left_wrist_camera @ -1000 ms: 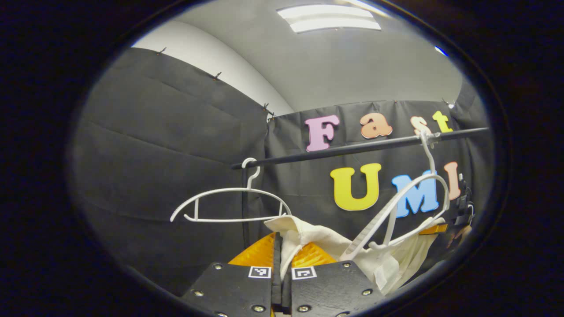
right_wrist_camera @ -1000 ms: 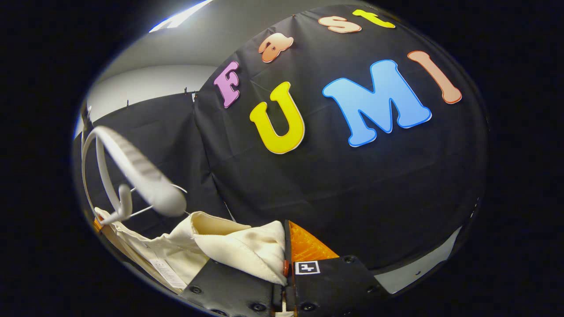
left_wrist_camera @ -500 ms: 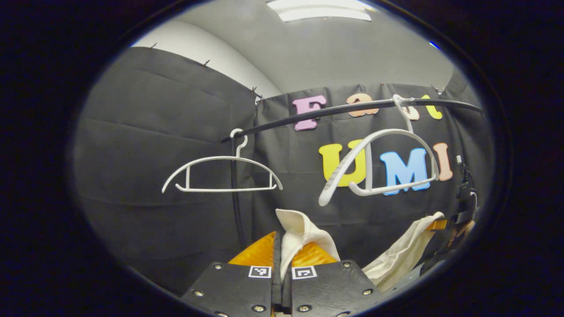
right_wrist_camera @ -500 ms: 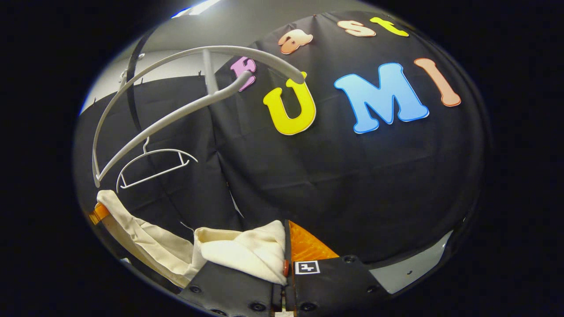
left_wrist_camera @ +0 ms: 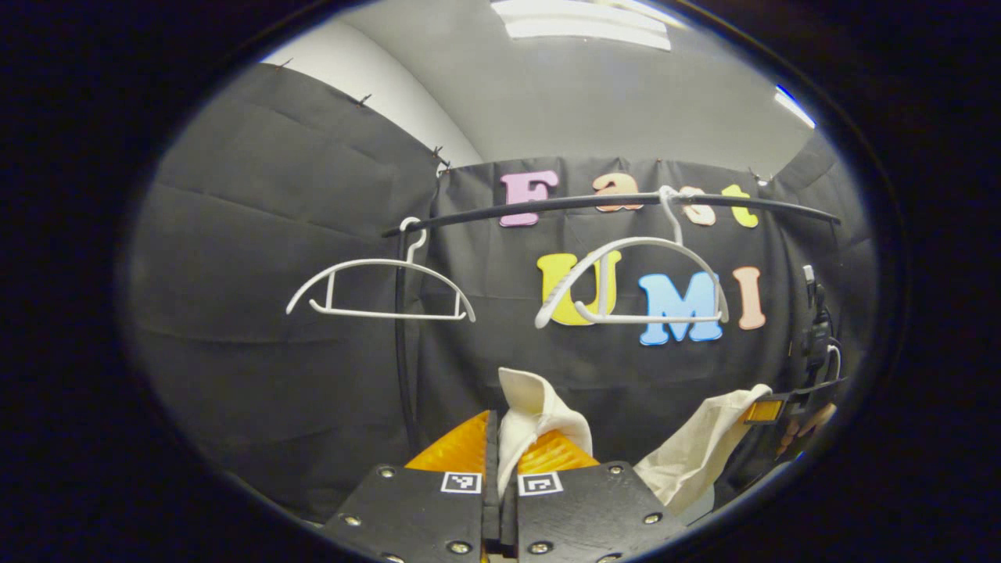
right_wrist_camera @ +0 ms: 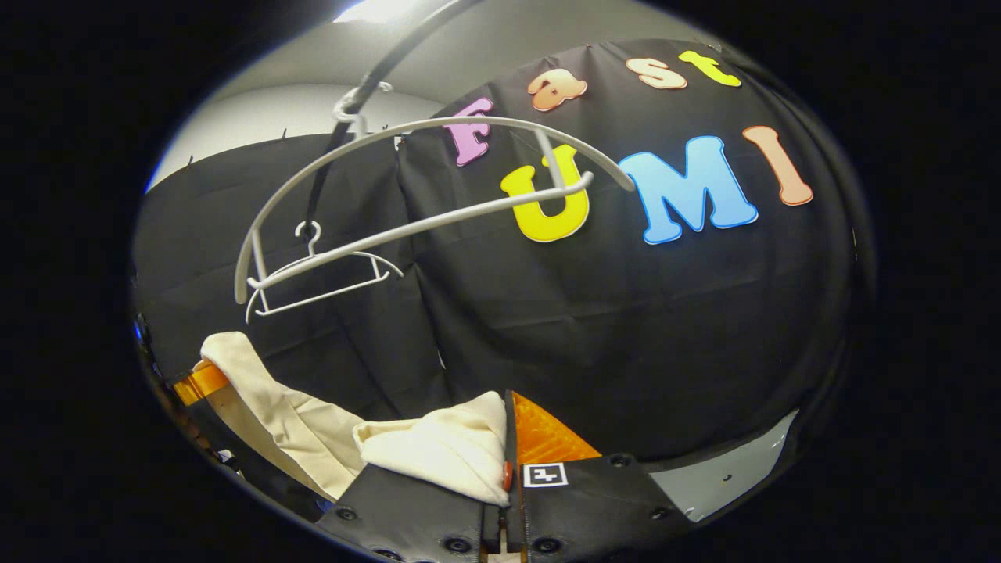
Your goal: Grasp the clothes on the hanger with both hands and then place them into the laundry hamper below.
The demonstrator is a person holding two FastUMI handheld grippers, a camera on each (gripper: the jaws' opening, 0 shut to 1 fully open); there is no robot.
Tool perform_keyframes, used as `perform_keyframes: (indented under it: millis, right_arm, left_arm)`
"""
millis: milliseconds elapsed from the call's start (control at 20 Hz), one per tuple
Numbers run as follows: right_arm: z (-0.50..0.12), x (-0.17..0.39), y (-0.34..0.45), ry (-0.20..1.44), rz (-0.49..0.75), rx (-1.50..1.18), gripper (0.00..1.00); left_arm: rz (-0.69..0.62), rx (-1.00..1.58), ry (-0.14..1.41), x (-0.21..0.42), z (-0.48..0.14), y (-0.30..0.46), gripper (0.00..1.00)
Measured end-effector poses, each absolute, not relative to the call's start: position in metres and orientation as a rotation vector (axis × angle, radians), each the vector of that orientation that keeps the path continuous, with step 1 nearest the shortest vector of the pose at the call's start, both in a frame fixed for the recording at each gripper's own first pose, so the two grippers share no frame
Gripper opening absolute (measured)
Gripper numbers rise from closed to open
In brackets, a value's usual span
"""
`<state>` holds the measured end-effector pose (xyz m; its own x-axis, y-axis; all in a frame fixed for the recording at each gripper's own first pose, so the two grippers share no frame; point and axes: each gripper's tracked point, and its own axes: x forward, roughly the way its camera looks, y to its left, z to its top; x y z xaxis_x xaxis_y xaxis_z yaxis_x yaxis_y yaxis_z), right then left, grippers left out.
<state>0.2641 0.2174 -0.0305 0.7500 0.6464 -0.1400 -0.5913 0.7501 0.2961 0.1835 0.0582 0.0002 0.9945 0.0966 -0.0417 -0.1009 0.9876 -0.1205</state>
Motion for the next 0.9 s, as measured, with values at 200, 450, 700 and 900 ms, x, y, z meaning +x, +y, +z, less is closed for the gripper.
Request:
perform_keyframes:
  millis: [200, 450, 700, 900]
  right_arm:
    - [-0.010, 0.211, 0.233, 0.201, 0.715, 0.210, 0.07]
    - [0.021, 0.152, 0.248, 0.156, 0.747, 0.232, 0.07]
    - [0.039, 0.111, 0.256, 0.115, 0.762, 0.234, 0.07]
    - [0.006, 0.092, 0.258, 0.146, 0.735, 0.224, 0.07]
  left_arm:
    - [0.041, -0.139, 0.031, 0.159, 0.011, 0.047, 0.02]
    - [-0.069, -0.163, -0.022, 0.129, 0.046, 0.023, 0.02]
    - [-0.147, -0.195, -0.066, 0.104, 0.066, 0.011, 0.02]
    - [-0.177, -0.216, -0.024, 0.093, 0.032, 0.006, 0.01]
